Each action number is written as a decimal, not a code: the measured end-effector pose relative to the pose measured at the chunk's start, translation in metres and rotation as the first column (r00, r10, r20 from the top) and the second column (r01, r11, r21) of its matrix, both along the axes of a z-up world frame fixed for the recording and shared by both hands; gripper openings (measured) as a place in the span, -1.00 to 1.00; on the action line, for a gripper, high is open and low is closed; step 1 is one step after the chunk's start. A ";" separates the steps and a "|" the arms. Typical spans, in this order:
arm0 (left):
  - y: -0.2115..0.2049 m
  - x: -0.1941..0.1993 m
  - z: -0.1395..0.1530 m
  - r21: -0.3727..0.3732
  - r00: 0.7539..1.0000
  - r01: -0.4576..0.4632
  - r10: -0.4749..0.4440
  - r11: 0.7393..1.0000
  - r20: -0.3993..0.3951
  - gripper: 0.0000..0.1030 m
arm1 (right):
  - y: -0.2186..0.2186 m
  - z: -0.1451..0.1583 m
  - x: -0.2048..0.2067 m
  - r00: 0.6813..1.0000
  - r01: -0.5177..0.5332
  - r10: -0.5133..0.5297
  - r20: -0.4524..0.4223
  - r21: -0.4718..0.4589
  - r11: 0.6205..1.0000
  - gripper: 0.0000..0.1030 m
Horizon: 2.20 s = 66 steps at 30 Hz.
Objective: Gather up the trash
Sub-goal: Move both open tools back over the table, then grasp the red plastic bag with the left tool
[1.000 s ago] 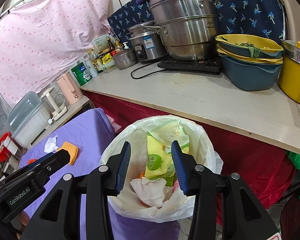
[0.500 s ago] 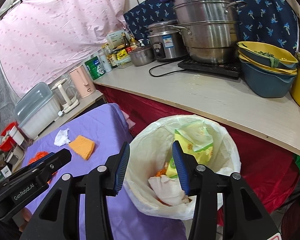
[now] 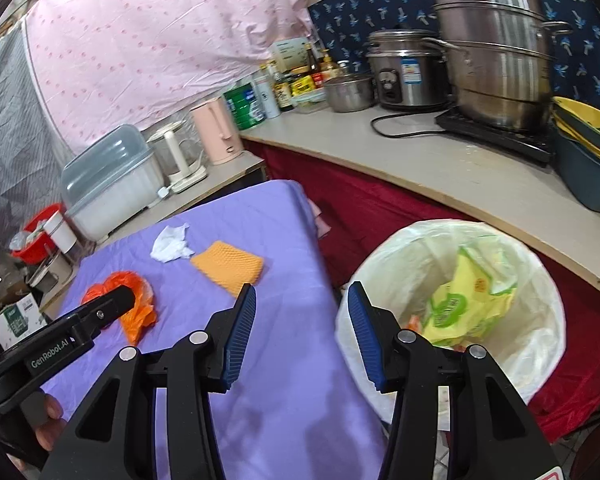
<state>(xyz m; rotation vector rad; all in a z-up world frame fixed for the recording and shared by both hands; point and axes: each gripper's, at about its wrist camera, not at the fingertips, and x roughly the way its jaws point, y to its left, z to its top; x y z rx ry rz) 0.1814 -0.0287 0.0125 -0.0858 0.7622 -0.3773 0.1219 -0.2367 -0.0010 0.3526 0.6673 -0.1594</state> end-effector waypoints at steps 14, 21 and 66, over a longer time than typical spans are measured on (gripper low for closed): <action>0.116 0.044 -0.029 0.028 0.980 -0.194 0.195 0.981 -0.037 0.05 | 0.075 -0.034 0.068 0.990 -0.124 0.122 -0.075 -0.011 0.992 -0.08; 0.159 0.073 -0.054 0.036 0.961 -0.265 0.267 0.964 -0.076 0.08 | 0.102 -0.056 0.115 0.979 -0.166 0.162 -0.125 -0.025 0.986 -0.08; 0.162 0.122 -0.064 0.013 0.979 -0.194 0.195 0.981 -0.056 -1.00 | 0.114 -0.077 0.184 0.972 -0.197 0.179 -0.152 -0.113 0.974 -0.82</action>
